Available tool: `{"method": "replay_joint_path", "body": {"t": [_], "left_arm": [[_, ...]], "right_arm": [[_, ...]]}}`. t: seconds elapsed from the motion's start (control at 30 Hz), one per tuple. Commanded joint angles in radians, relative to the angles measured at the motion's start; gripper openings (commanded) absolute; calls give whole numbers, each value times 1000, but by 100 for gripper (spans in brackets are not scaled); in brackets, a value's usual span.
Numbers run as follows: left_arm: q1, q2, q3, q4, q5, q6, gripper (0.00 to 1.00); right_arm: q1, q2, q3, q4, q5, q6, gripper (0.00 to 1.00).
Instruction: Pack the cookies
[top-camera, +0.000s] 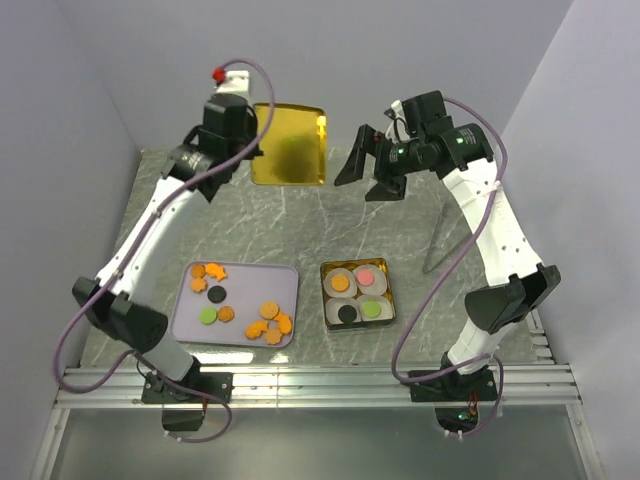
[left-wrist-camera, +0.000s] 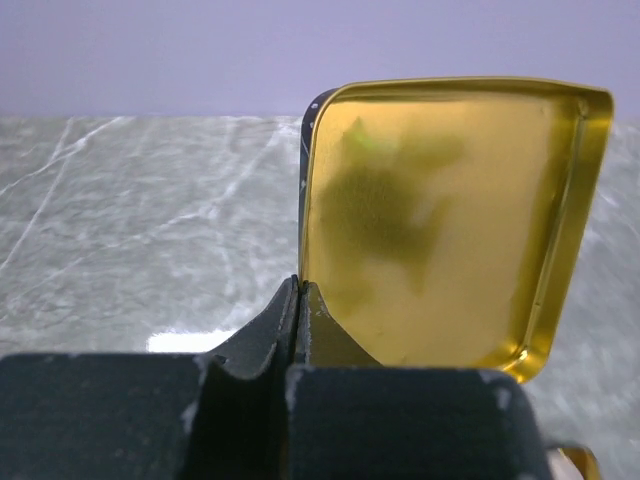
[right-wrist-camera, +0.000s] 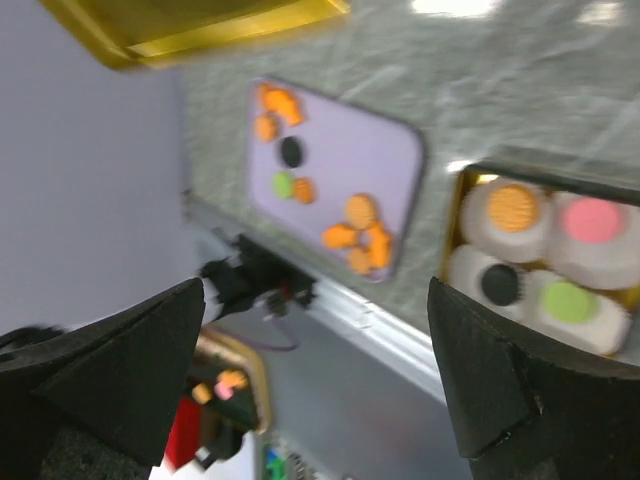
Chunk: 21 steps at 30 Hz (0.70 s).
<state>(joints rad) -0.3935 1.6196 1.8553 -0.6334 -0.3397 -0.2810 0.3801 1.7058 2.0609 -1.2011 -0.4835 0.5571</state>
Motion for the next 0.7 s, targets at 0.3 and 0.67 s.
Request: {"method": "replay_joint_path", "body": {"t": [0.3,0.67], "left_arm": [[-526,-136,-70,-133,-620,80,0],[-830,-188,-212,202,-1035,420,0]], "right_arm": [[9,-222,-86,415,-366,421,100],[0,-255,-163,359,-294,420,100]]}}
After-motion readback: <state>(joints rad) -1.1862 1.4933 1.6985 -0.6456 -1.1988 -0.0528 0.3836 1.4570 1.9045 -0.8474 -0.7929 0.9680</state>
